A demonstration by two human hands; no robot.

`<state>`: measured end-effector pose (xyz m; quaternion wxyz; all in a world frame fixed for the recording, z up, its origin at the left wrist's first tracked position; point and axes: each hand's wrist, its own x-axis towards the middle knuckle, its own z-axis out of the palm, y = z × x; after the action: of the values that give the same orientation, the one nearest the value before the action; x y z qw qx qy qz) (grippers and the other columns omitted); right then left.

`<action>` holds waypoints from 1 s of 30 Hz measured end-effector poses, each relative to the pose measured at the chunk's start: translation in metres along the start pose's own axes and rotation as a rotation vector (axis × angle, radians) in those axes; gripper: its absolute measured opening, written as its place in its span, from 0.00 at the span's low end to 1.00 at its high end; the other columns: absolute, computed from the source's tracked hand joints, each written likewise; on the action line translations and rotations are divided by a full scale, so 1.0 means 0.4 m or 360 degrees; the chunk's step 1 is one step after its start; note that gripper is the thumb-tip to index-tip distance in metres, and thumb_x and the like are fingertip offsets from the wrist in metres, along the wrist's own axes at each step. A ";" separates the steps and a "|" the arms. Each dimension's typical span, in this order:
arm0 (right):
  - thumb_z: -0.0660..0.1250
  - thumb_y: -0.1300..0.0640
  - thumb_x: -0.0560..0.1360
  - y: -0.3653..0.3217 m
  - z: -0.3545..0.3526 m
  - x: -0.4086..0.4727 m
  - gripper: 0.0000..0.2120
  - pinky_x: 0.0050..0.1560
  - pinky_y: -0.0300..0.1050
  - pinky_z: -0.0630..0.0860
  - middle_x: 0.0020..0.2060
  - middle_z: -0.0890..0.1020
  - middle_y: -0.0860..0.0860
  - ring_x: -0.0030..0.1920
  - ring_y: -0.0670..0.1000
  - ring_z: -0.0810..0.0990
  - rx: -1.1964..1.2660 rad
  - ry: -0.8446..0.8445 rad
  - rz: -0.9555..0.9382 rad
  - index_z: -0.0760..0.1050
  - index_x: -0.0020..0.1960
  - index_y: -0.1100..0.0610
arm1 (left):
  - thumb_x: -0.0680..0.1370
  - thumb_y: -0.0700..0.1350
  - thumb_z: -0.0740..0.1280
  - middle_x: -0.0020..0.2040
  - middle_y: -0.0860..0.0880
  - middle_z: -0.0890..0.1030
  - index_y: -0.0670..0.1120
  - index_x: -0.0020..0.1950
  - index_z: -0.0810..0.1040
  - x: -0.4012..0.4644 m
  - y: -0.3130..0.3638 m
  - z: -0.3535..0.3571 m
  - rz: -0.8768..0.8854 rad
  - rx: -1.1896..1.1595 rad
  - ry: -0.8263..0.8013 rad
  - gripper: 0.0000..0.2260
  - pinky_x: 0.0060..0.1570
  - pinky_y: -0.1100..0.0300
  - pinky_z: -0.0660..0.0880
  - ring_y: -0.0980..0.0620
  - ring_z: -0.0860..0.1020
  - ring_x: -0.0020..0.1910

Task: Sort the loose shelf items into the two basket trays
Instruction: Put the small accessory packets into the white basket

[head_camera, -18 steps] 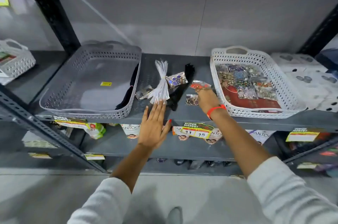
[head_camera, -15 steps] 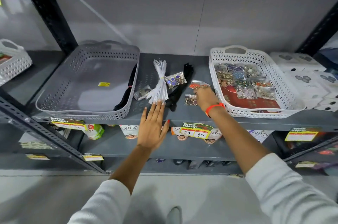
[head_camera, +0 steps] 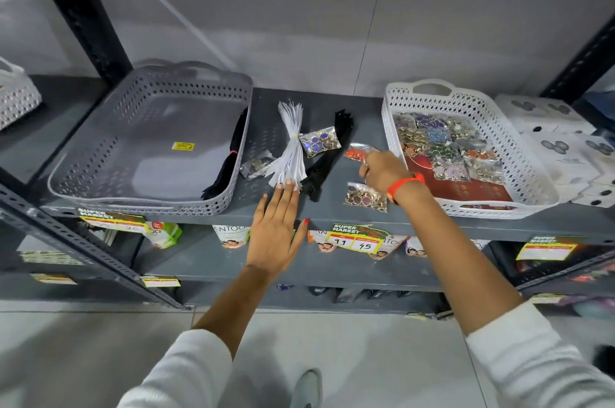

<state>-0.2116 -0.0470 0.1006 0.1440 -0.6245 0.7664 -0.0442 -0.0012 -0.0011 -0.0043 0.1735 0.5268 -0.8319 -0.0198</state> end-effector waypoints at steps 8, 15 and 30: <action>0.58 0.74 0.75 -0.032 -0.052 0.122 0.13 0.56 0.52 0.76 0.55 0.79 0.66 0.56 0.63 0.79 -0.0120 0.0103 0.0058 0.74 0.57 0.69 | 0.78 0.53 0.52 0.74 0.44 0.64 0.41 0.74 0.60 0.004 -0.003 0.000 0.0002 -0.0016 -0.0026 0.27 0.72 0.52 0.51 0.47 0.62 0.73; 0.60 0.74 0.74 -0.030 -0.064 0.140 0.13 0.55 0.50 0.76 0.55 0.80 0.64 0.57 0.62 0.79 -0.0253 -0.0002 -0.0009 0.75 0.56 0.68 | 0.78 0.53 0.52 0.74 0.44 0.64 0.41 0.74 0.60 0.006 -0.009 0.001 0.0023 -0.0047 -0.0040 0.27 0.72 0.54 0.48 0.48 0.62 0.73; 0.65 0.71 0.73 -0.126 -0.056 0.202 0.15 0.64 0.51 0.74 0.58 0.80 0.63 0.59 0.60 0.79 0.0111 0.0093 -0.0364 0.77 0.59 0.65 | 0.80 0.56 0.46 0.74 0.45 0.64 0.42 0.74 0.60 0.008 -0.009 -0.001 -0.0018 -0.0110 -0.0062 0.27 0.72 0.57 0.47 0.51 0.58 0.73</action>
<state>-0.1846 -0.1389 0.1209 0.1371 -0.7008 0.6921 -0.1052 0.0007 -0.0054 -0.0040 0.1750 0.5246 -0.8310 -0.0597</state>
